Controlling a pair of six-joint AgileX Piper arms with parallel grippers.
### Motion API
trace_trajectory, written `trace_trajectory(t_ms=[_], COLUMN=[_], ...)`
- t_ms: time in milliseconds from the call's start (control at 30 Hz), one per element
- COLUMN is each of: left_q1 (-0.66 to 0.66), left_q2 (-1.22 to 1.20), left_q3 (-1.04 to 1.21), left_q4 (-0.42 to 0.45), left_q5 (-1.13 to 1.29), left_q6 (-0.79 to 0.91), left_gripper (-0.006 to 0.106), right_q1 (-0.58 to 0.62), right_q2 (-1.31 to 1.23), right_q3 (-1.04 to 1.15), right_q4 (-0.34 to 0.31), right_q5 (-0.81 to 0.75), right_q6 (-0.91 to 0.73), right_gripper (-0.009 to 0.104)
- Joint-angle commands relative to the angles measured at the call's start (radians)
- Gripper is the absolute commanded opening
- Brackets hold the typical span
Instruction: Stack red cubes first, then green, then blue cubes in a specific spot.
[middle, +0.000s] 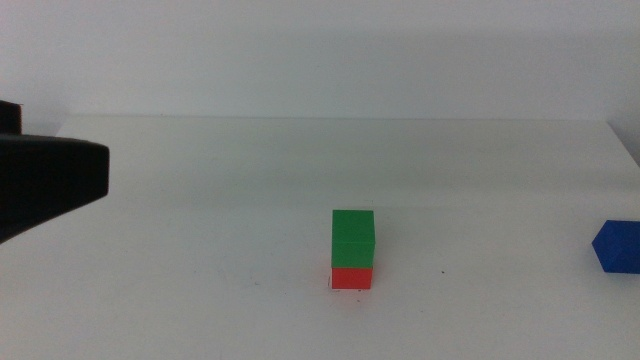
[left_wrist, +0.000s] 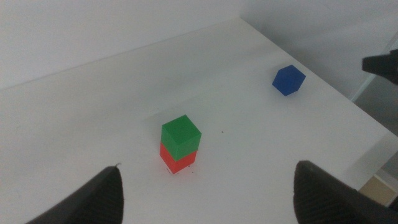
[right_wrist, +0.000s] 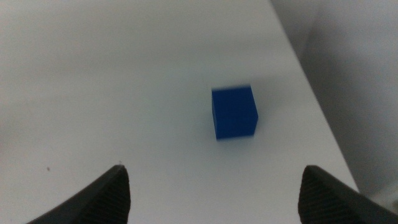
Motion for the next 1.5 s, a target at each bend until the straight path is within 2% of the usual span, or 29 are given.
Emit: trace_trajectory(t_ms=[0, 67, 233, 400, 500, 567, 700, 933, 1133, 1400, 1467], left_q1=[0.002, 0.002, 0.002, 0.002, 0.002, 0.002, 0.002, 0.002, 0.002, 0.002, 0.002], left_q2=[-0.002, -0.002, -0.002, -0.002, -0.002, -0.002, -0.002, -0.002, -0.002, -0.002, -0.002], left_q3=[0.000, 0.000, 0.000, 0.000, 0.000, 0.000, 0.000, 0.000, 0.000, 0.000, 0.000], left_q4=[0.008, 0.008, 0.008, 0.018, 0.018, 0.018, 0.018, 0.038, 0.038, 0.038, 0.038], left_q5=[-0.011, -0.015, -0.019, -0.019, -0.019, -0.019, -0.019, -0.019, -0.019, -0.019, -0.019], left_q6=[-0.002, -0.002, -0.002, -0.002, -0.002, -0.002, -0.002, -0.002, -0.002, -0.002, -0.002], left_gripper=[0.094, 0.094, 0.094, 0.094, 0.094, 0.094, 0.094, 0.094, 0.094, 0.094, 0.094], right_q1=[-0.009, -0.009, -0.009, -0.009, -0.009, -0.011, -0.041, -0.089, -0.098, -0.098, -0.098], right_q2=[0.123, 0.215, 0.409, 0.650, 0.790, 0.857, 0.973, 1.082, 1.145, 1.231, 1.250], right_q3=[-0.088, -0.140, -0.203, -0.353, -0.442, -0.490, -0.578, -0.629, -0.629, -0.629, -0.629], right_q4=[0.002, 0.019, 0.014, -0.027, -0.082, -0.093, -0.039, -0.021, 0.038, -0.005, -0.005], right_q5=[0.082, 0.117, 0.063, 0.128, 0.203, 0.212, 0.223, 0.220, 0.202, 0.164, 0.119], right_q6=[0.011, 0.004, -0.072, -0.157, -0.156, -0.156, -0.173, -0.219, -0.253, -0.253, -0.253], right_gripper=[0.090, 0.090, 0.090, 0.090, 0.090, 0.090, 0.090, 0.090, 0.090, 0.090, 0.086])
